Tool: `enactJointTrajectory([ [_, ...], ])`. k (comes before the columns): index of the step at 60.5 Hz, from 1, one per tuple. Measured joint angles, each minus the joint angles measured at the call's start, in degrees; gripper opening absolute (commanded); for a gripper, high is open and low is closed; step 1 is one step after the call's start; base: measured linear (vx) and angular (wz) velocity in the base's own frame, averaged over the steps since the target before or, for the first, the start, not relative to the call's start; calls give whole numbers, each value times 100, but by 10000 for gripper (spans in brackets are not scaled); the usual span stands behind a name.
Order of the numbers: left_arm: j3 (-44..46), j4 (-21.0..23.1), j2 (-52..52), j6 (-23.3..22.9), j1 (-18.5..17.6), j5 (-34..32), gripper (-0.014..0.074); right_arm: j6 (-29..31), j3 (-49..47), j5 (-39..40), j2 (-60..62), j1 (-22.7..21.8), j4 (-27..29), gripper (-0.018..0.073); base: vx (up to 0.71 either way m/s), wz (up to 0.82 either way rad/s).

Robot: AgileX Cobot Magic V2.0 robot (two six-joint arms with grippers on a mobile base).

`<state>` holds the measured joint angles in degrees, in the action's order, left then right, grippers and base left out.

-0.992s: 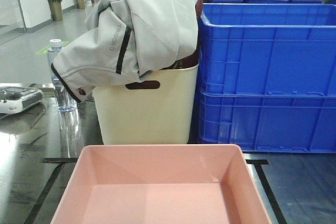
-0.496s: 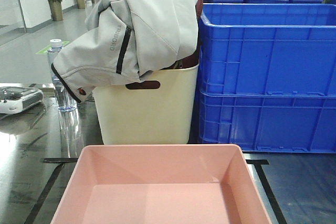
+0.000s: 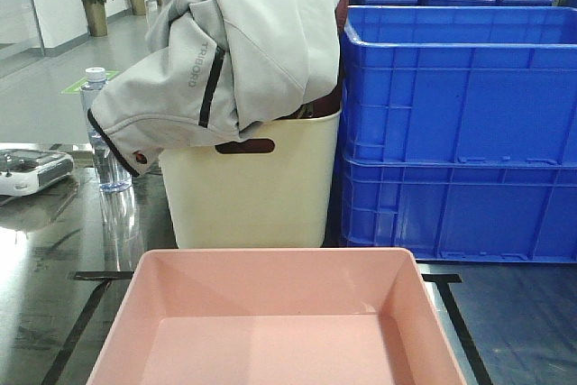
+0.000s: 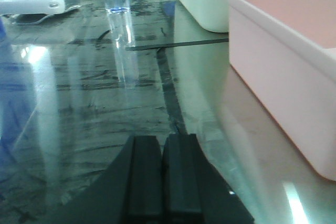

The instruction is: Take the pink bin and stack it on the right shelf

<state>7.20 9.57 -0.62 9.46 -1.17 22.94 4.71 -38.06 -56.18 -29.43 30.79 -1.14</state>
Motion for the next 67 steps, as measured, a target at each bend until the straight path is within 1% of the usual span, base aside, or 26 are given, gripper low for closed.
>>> enactJointTrajectory([
  [2,-72,-121,62,-163,-5,-68,-8,0,0,0,0,0,0,-9,0,0],
  [6,-265,-482,109,-670,-13,-251,-7,0,0,0,0,0,0,-9,0,0],
  [10,-445,-794,109,-1069,-13,-495,-7,0,0,0,0,0,4,-9,0,0],
  [15,-694,-1013,109,-1282,-13,-905,-6,0,2,0,0,0,4,-9,0,0],
  [24,-876,-1098,109,-1345,-19,-1724,-6,0,2,0,0,0,4,-9,0,0],
  [33,-883,-1121,109,-1333,-73,-2080,-6,0,2,0,0,0,4,-9,0,0],
  [43,-884,-1133,109,-1147,-228,-2153,-6,0,2,0,0,0,4,-9,0,0],
  [50,-884,-1133,109,-1115,-233,-2195,-6,0,2,0,0,0,4,-9,0,0],
  [55,-884,-1110,109,-1154,-189,-2214,-4,0,2,0,0,0,4,-9,0,0],
  [62,-884,-1027,109,-1334,-19,-2216,-3,0,2,0,0,0,4,-9,0,0],
  [67,-884,-1014,109,-1354,6,-2216,-3,0,2,0,0,0,4,-9,0,0],
])
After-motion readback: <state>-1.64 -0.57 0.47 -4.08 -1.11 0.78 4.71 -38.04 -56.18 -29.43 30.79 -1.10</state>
